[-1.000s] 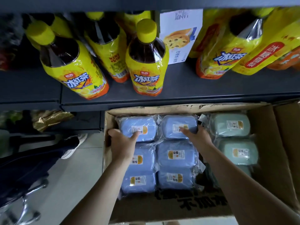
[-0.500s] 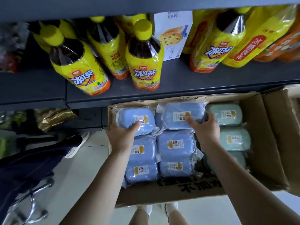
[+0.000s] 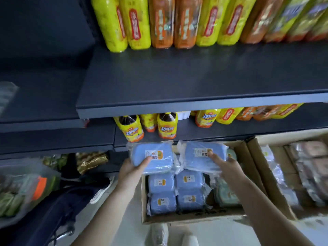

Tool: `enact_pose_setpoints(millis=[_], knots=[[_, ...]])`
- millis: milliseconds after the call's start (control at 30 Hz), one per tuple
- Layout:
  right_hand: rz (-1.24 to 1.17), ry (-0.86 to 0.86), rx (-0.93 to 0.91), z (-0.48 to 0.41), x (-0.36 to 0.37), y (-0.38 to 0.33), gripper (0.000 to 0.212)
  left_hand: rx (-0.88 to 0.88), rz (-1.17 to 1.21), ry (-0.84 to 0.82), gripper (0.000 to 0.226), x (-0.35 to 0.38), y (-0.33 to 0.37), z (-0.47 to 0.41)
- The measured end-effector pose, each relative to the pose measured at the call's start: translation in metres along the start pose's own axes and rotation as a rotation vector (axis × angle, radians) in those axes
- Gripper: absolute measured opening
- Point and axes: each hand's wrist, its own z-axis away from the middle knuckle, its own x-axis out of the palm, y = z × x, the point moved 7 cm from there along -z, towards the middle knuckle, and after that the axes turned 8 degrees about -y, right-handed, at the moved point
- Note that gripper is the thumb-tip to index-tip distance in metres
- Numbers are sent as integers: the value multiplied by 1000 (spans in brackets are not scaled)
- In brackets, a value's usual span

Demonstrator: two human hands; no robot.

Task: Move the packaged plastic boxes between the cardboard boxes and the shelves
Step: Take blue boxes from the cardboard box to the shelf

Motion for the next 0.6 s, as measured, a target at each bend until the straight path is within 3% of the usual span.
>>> enact_pose_setpoints(millis=[100,167,233,333,467,567,600], knots=[[-50,-46,-87,42,-14,-49,53,75,42,-5,6,-8,47,36],[2,-66,-168,66,-25,-81,43,136,88,-5,9,-10,77,62],[54,-87,-273,91,-32,-113,45,200,130,2,16,-13,106,89],[63,-80,-413,131,-47,-156,65,294,203,35,30,-19,145,128],[71,-83,-568,187,-67,-204,66,407,241,88,31,-27,190,181],[48,-100,-649,225,-76,-241,92,478,260,140,39,-40,225,213],[33,-118,-669,237,-76,-253,91,501,263,161,42,-46,238,222]])
